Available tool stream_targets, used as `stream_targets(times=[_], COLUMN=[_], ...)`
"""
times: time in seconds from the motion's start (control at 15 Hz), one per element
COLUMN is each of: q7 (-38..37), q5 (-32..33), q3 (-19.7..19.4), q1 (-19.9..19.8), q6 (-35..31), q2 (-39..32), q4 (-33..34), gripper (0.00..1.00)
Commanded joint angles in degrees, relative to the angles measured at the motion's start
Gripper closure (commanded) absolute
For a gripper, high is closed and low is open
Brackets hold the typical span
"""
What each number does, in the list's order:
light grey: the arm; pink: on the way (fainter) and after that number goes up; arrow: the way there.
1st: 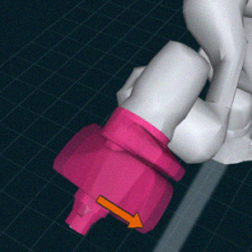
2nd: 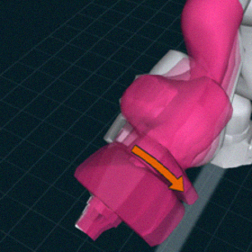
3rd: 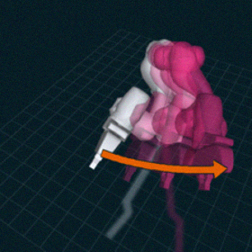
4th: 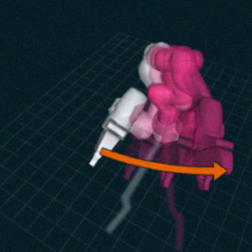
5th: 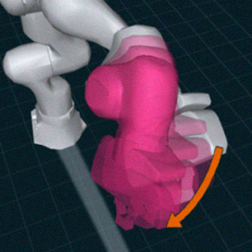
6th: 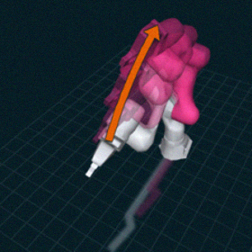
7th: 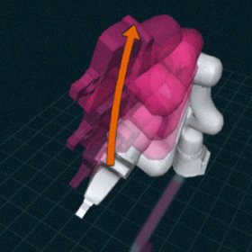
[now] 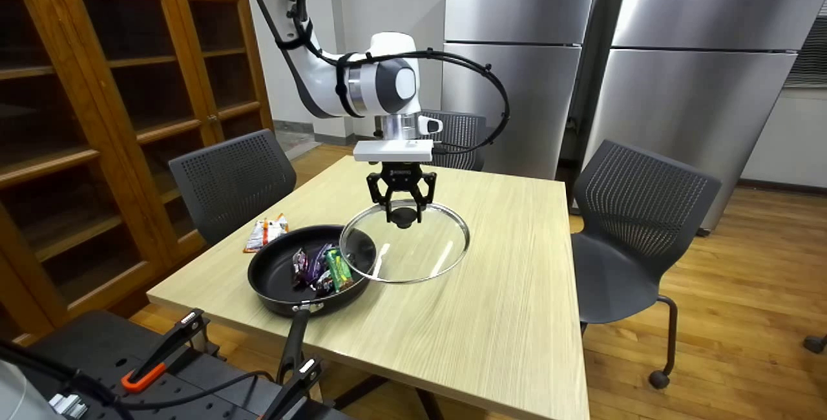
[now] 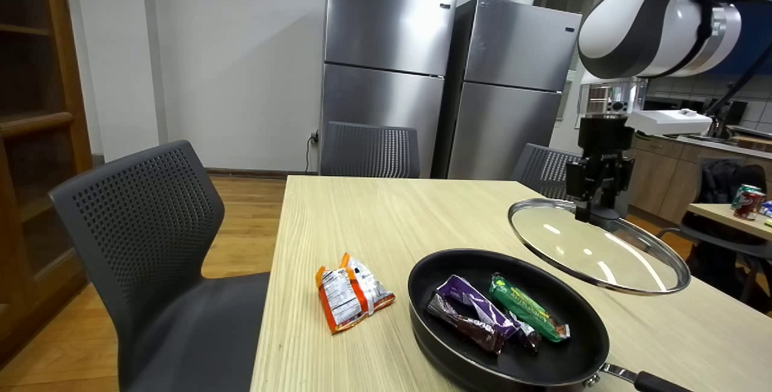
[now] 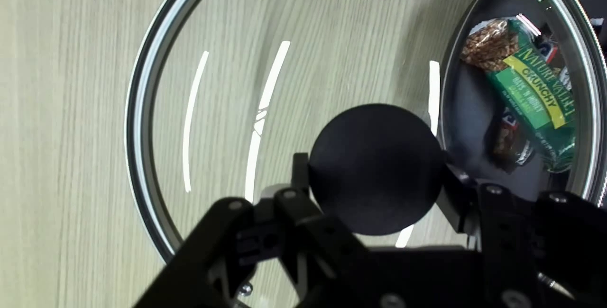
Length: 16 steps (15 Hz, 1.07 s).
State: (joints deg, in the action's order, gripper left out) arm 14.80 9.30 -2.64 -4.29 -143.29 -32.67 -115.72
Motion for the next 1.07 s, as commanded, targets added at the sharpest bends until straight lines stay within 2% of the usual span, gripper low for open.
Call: stream_targets(times=[0.0, 1.0], q7=[-0.4, -4.1], q5=[1.6, 4.7], q3=[0.9, 3.1], q1=[1.8, 11.4], q6=[1.7, 1.6], q2=[4.2, 3.1], q4=[-3.3, -5.4], gripper=[0.61, 0.61])
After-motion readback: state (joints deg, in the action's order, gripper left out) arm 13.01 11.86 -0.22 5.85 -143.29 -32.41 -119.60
